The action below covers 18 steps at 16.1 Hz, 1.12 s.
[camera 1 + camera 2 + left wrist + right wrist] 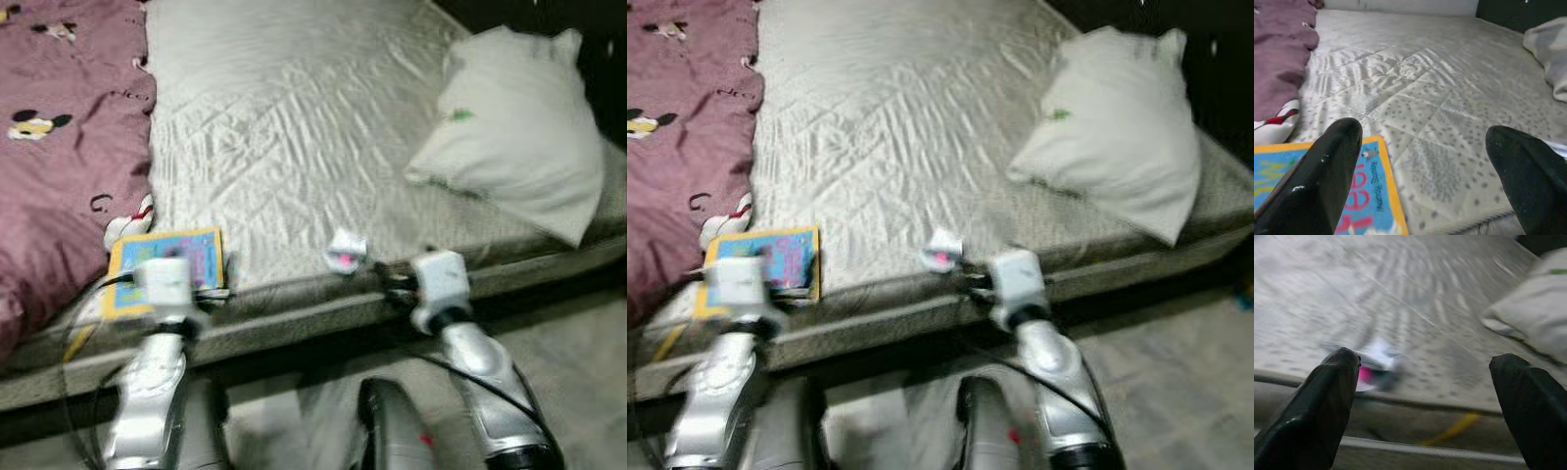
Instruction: Clean up the room
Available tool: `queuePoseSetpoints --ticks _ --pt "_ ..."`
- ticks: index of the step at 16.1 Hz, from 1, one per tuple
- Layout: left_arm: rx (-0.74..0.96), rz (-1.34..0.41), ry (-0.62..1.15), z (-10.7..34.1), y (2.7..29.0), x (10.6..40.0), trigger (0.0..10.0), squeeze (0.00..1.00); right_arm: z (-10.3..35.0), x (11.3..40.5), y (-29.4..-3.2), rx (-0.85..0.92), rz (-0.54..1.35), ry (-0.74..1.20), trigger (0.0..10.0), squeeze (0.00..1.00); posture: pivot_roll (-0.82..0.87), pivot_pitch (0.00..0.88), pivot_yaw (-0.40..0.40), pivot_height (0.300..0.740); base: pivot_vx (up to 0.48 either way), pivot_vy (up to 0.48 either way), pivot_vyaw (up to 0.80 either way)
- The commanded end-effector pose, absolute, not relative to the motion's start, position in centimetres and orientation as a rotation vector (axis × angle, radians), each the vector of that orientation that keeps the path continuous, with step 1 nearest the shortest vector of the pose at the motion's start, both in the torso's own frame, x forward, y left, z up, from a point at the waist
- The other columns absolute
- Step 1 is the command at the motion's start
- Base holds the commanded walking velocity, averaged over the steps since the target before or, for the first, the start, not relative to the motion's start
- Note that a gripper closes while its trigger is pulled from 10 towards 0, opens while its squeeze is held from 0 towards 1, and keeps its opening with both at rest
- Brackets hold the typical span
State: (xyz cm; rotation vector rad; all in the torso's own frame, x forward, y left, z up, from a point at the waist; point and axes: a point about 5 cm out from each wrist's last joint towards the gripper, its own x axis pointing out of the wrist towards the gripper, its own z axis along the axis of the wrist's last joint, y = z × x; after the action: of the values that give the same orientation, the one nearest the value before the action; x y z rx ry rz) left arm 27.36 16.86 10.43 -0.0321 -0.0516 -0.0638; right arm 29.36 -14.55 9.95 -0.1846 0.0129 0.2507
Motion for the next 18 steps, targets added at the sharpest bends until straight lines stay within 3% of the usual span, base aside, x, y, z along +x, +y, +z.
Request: queuePoseSetpoints --ticks 1,7,11,14,18 --pt "-0.014 -0.018 -0.027 9.9 18.4 26.9 10.0 0.0 10.4 29.4 -13.2 -0.166 0.292 -0.014 10.0 0.0 -0.05 0.116 -0.046 0.512 0.315 0.0 0.0" --pt "-0.02 -0.011 -0.02 9.9 18.4 27.0 10.0 0.0 10.2 29.4 -13.3 -0.178 0.289 -0.008 10.0 0.0 -0.05 0.125 -0.048 0.512 0.094 0.0 0.0" --pt "-0.021 -0.007 -0.018 9.8 18.3 26.9 10.0 0.0 10.1 29.3 -13.1 -0.201 0.305 -0.008 10.0 0.0 -0.05 0.133 -0.051 0.512 0.0 0.0 0.8" --pt "-0.025 -0.005 -0.013 9.7 18.3 26.8 10.0 0.0 10.0 29.6 -13.3 -0.193 0.303 0.011 10.0 0.0 -0.05 0.139 -0.053 0.512 0.0 0.0 0.0" --pt "-0.02 0.007 -0.001 9.7 18.5 26.4 10.0 0.0 8.2 30.4 -13.4 -0.228 0.343 0.162 10.0 0.0 -0.03 0.154 -0.057 0.512 0.0 0.0 0.0"
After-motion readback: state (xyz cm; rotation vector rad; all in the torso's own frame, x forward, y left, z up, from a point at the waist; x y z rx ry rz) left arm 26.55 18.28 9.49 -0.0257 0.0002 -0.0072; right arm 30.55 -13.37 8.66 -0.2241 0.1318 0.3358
